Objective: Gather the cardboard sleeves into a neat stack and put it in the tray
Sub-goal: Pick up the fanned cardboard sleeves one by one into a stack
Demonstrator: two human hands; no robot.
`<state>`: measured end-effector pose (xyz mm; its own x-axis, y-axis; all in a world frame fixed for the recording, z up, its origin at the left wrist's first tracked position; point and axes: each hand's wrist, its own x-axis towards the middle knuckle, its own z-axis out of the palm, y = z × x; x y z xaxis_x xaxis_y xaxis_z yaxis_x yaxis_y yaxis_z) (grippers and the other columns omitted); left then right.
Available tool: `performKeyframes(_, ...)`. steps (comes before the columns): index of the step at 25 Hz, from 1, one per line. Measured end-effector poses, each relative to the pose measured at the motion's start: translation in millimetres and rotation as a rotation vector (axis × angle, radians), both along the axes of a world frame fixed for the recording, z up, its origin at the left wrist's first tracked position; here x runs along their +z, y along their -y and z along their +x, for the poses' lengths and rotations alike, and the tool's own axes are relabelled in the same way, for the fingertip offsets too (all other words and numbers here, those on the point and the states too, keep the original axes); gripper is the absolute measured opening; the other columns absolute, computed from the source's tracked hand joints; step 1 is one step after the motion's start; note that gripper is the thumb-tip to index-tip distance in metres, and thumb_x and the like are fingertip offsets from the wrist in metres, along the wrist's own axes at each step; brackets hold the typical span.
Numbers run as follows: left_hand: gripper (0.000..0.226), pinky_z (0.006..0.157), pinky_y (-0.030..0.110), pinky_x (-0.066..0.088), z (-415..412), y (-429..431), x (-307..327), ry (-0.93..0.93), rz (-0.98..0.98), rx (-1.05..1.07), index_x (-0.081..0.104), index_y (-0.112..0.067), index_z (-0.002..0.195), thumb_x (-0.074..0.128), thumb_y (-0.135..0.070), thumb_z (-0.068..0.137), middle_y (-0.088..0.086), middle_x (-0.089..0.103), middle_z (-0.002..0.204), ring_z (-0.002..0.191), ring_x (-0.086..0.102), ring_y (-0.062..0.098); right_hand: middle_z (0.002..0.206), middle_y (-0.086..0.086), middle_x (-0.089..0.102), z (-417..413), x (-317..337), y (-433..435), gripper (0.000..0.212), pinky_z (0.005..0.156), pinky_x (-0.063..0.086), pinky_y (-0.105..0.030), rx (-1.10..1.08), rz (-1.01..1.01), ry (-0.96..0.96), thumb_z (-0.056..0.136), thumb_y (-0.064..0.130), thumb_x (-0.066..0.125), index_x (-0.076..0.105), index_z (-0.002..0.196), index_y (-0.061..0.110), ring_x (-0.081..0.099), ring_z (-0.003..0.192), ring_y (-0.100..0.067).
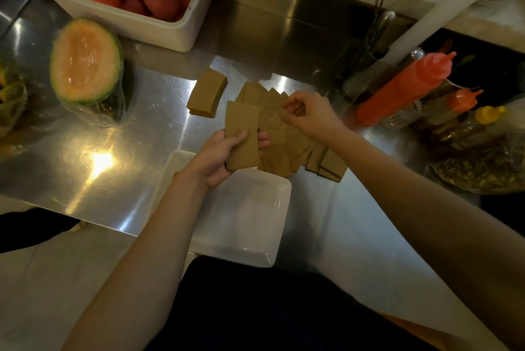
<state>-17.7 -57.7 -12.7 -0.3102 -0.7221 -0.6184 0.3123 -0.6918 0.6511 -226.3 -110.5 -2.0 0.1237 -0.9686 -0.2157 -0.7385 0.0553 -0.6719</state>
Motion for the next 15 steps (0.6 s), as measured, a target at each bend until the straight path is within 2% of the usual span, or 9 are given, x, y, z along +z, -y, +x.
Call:
performKeyframes(4,0.031,0.090,0.044,0.056,9.1,-11.5,-3.5,-0.005,-0.013,0.107,0.052,-0.002,0.130,0.046,-0.010,0.101,0.016,0.070,0.118,0.112,0.066,0.029,0.123,-0.007,0.056,-1.6,-35.3,-5.1,0.053,0.085,0.049,-0.031,0.218,0.121,-0.337,0.086,0.026,0.066,0.048,0.135,0.017,0.057,0.106,-0.022)
performKeyframes(7,0.034,0.089,0.046,0.057,11.0,-21.9,-7.2,-0.022,0.035,0.169,0.051,-0.004,0.133,0.046,-0.005,0.100,0.018,0.068,0.122,0.112,0.066,0.030,0.135,-0.009,0.044,2.7,-53.4,-5.4,0.072,0.085,0.053,-0.038,0.332,0.154,-0.530,0.080,0.039,0.071,0.037,0.142,0.022,0.054,0.110,-0.027)
performKeyframes(11,0.037,0.083,0.044,0.059,11.8,-34.8,-9.8,-0.036,0.074,0.222,0.049,-0.006,0.136,0.047,-0.005,0.099,0.017,0.070,0.119,0.111,0.067,0.029,0.130,-0.010,0.042,4.8,-62.4,-7.3,0.071,0.080,0.053,-0.037,0.408,0.090,-0.632,0.076,0.047,0.072,0.041,0.135,0.021,0.046,0.114,-0.027)
performKeyframes(15,0.036,0.081,0.043,0.060,9.4,-40.2,-6.7,-0.026,0.085,0.254,0.051,-0.007,0.135,0.047,-0.006,0.100,0.015,0.071,0.117,0.108,0.068,0.028,0.129,-0.010,0.044,5.1,-67.3,-12.0,0.075,0.080,0.050,-0.035,0.339,0.061,-0.627,0.074,0.046,0.074,0.040,0.133,0.016,0.044,0.114,-0.026)
